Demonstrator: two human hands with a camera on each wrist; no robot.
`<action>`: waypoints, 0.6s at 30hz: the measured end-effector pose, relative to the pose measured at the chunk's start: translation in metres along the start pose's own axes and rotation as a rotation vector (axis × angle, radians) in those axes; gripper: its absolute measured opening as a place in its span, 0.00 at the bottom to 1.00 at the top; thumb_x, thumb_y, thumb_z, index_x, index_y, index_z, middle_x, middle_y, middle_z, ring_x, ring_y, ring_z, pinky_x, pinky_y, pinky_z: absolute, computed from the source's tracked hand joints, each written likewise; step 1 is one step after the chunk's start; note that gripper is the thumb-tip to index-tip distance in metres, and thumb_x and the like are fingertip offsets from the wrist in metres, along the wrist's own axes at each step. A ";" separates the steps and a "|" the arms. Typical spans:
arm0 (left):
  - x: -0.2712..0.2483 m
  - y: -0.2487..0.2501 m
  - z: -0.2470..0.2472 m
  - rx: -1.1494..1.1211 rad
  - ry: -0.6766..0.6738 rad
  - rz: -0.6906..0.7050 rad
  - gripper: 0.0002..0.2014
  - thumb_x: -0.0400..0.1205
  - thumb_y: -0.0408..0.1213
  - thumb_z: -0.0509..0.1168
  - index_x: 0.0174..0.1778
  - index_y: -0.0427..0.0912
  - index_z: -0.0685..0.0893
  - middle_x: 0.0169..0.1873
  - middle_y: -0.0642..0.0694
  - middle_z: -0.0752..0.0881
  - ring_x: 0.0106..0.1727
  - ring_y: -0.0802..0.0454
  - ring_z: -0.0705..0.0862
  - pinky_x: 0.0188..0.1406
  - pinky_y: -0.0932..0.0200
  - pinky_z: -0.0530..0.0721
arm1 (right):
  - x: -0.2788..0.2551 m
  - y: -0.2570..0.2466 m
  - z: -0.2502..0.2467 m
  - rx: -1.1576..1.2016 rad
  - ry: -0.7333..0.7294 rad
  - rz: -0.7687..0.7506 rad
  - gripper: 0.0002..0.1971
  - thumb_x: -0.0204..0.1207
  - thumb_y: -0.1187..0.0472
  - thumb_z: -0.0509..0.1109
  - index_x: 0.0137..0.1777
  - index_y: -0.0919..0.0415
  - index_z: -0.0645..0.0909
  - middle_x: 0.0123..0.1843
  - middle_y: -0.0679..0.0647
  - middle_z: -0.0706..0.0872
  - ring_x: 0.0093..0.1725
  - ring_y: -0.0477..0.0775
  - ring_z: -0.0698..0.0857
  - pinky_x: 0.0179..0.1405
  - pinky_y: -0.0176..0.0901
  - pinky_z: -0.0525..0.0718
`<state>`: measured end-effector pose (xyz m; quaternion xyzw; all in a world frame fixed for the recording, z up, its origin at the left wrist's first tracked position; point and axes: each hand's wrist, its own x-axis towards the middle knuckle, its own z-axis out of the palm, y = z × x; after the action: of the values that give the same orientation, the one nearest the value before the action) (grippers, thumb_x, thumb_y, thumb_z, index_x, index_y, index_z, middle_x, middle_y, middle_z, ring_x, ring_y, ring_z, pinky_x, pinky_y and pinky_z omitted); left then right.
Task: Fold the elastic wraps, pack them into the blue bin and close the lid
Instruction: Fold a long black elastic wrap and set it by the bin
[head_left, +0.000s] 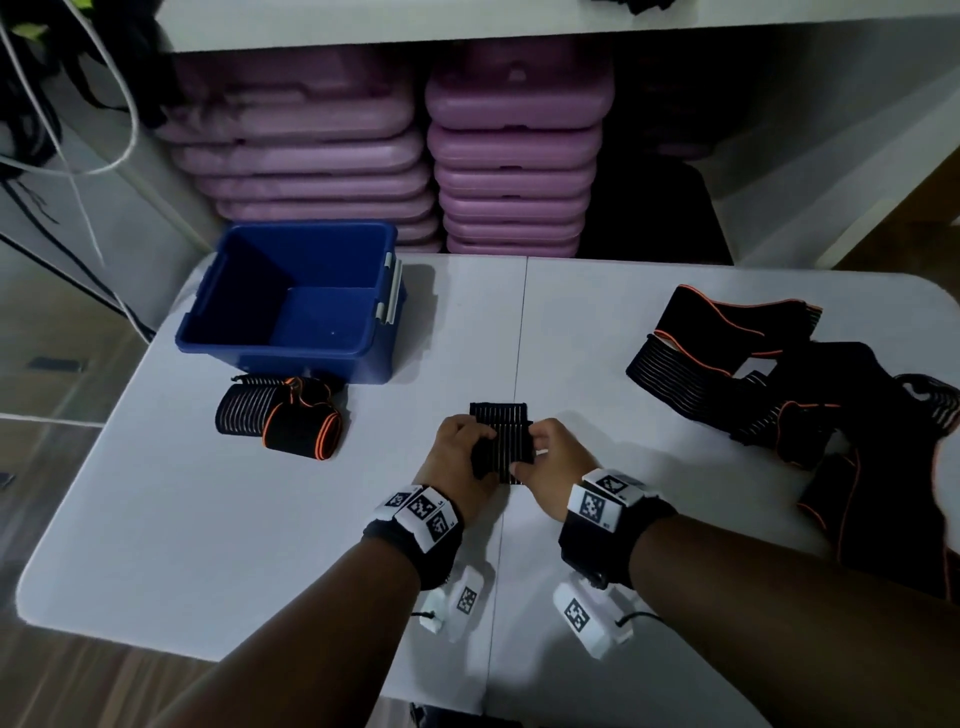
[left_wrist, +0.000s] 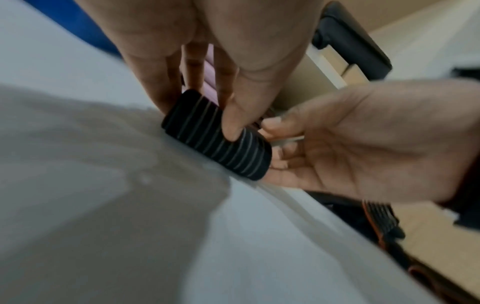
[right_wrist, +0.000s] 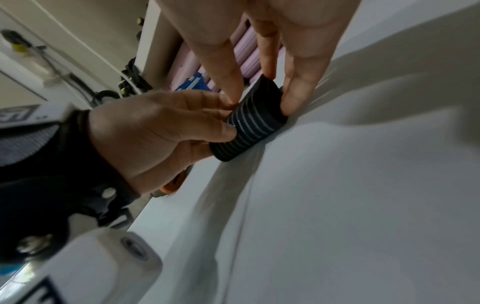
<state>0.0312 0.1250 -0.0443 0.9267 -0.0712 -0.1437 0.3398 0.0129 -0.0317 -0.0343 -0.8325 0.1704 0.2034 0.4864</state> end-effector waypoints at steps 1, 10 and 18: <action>-0.001 -0.003 -0.007 0.040 -0.023 -0.009 0.25 0.72 0.31 0.74 0.66 0.42 0.79 0.69 0.47 0.71 0.64 0.53 0.78 0.63 0.78 0.68 | -0.001 -0.005 0.006 -0.004 -0.018 -0.017 0.27 0.75 0.63 0.74 0.72 0.58 0.70 0.64 0.51 0.81 0.58 0.52 0.84 0.49 0.36 0.77; -0.012 -0.049 -0.080 0.637 -0.004 0.033 0.26 0.79 0.44 0.64 0.75 0.52 0.71 0.77 0.50 0.68 0.77 0.46 0.66 0.76 0.44 0.64 | 0.004 -0.057 0.075 -0.201 -0.246 -0.199 0.43 0.60 0.41 0.66 0.78 0.46 0.60 0.74 0.49 0.76 0.71 0.55 0.78 0.70 0.55 0.78; -0.005 -0.091 -0.121 0.679 -0.087 0.102 0.29 0.79 0.46 0.64 0.78 0.53 0.68 0.76 0.51 0.71 0.76 0.46 0.68 0.75 0.44 0.64 | 0.023 -0.089 0.102 -0.539 -0.218 -0.336 0.31 0.75 0.58 0.69 0.78 0.58 0.66 0.71 0.60 0.72 0.70 0.61 0.75 0.70 0.51 0.76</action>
<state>0.0677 0.2691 -0.0139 0.9751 -0.1758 -0.1341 0.0156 0.0581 0.0976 -0.0248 -0.9210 -0.0821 0.2457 0.2908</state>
